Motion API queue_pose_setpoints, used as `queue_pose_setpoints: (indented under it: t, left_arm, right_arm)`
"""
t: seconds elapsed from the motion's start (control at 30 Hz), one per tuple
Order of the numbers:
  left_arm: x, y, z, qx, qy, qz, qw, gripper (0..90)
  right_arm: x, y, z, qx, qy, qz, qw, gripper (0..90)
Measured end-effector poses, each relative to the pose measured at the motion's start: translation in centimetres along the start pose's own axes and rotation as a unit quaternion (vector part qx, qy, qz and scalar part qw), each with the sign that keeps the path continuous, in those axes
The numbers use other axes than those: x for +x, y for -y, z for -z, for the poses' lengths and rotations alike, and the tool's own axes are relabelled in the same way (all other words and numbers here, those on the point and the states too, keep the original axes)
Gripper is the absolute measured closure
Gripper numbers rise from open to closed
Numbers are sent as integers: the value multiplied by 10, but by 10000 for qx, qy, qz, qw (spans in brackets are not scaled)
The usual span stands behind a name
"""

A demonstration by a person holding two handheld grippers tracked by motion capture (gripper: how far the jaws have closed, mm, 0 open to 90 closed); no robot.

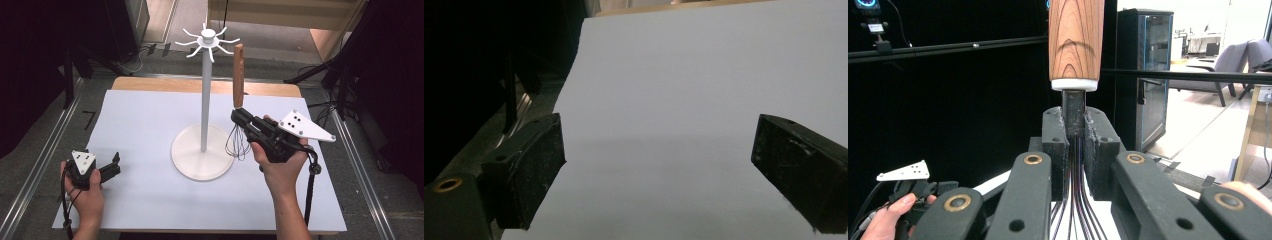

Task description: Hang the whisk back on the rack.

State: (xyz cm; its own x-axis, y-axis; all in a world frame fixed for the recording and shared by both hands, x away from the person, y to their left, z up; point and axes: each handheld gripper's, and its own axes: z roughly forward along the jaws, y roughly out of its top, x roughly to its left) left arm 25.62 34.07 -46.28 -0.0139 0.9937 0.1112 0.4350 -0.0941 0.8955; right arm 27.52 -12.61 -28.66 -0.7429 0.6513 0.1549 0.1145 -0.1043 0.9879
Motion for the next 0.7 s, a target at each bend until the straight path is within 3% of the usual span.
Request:
queue_pose_setpoints:
  t: [0.7]
  left_arm:
    - [0, 0, 0, -7, 4, 12, 10000, 75]
  right_arm:
    - [-2, 2, -7, 80, -93, -71, 9999, 829]
